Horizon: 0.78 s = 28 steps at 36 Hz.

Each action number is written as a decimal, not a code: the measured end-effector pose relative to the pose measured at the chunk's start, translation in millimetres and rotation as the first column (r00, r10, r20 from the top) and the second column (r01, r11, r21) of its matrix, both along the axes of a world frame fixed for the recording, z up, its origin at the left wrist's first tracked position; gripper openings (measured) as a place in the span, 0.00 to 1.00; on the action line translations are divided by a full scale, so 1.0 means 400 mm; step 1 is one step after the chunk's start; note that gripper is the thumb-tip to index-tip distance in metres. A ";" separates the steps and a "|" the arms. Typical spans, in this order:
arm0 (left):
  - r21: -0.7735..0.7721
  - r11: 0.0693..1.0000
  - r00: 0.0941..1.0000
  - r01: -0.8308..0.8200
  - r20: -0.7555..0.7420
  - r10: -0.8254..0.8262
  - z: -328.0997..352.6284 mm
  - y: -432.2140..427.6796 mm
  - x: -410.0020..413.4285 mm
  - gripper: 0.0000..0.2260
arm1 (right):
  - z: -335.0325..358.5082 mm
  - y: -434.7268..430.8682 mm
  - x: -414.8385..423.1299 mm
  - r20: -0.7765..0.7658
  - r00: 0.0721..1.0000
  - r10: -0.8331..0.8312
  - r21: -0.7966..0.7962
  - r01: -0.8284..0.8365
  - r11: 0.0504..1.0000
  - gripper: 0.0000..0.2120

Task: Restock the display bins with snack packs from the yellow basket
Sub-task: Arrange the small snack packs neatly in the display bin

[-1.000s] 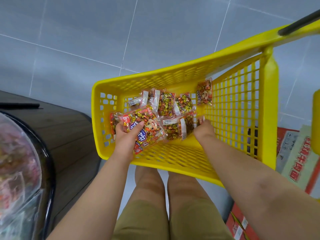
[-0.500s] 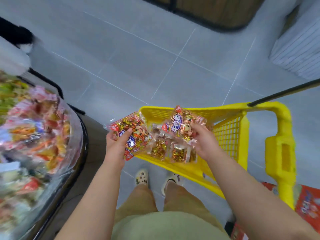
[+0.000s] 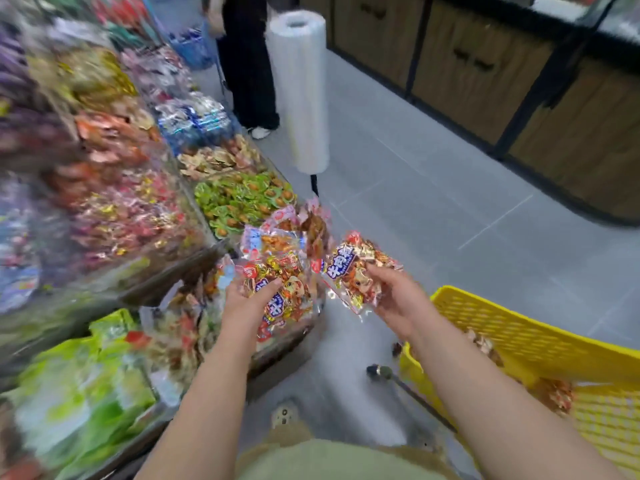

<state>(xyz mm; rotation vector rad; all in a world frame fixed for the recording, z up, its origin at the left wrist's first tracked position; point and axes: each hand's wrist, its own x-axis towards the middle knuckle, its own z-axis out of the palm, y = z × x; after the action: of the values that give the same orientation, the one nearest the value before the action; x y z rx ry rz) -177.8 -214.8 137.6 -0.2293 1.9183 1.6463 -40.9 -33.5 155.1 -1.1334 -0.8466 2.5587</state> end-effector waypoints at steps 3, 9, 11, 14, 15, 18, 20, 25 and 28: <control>-0.002 0.999 0.998 -0.049 -0.029 0.049 0.023 -0.100 -0.106 0.36 | 0.016 -0.093 -0.132 -0.024 0.999 0.035 -0.112 -0.038 0.993 0.11; 0.015 0.997 0.994 -0.081 -0.073 0.081 0.067 -0.253 -0.253 0.43 | 0.062 -0.226 -0.313 -0.075 0.997 -0.012 -0.274 -0.009 0.962 0.10; 0.023 0.989 0.986 -0.146 -0.081 0.147 0.080 -0.291 -0.287 0.45 | 0.080 -0.253 -0.359 -0.116 0.993 -0.022 -0.310 -0.015 0.950 0.06; 0.058 0.977 0.977 -0.206 -0.048 0.209 0.092 -0.333 -0.329 0.43 | 0.111 -0.286 -0.416 -0.156 0.986 0.063 -0.272 -0.104 0.957 0.05; 0.055 0.974 0.974 -0.219 -0.045 0.221 0.093 -0.343 -0.344 0.42 | 0.118 -0.295 -0.434 -0.133 0.985 0.108 -0.221 -0.136 0.966 0.04; 0.038 0.969 0.967 -0.243 -0.066 0.245 0.098 -0.360 -0.386 0.44 | 0.115 -0.313 -0.491 -0.011 0.962 0.272 -0.015 -0.272 0.962 0.10; 0.055 0.963 0.962 -0.263 -0.062 0.266 0.108 -0.362 -0.408 0.43 | 0.108 -0.319 -0.536 0.044 0.923 0.383 0.074 -0.385 0.920 0.18; 0.025 0.934 0.931 -0.356 -0.074 0.357 0.134 -0.378 -0.468 0.43 | 0.114 -0.322 -0.649 0.218 0.740 0.636 0.371 -0.666 0.647 0.25; -0.011 0.913 0.907 -0.409 -0.116 0.405 0.155 -0.395 -0.504 0.45 | 0.126 -0.323 -0.721 0.352 0.550 0.757 0.473 -0.803 0.363 0.33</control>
<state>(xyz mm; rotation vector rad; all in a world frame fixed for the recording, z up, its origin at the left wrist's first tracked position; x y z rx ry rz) -379.2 -372.9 199.5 -0.6005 2.0867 1.9252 -329.4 -162.8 205.7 -0.6599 -2.5292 2.4356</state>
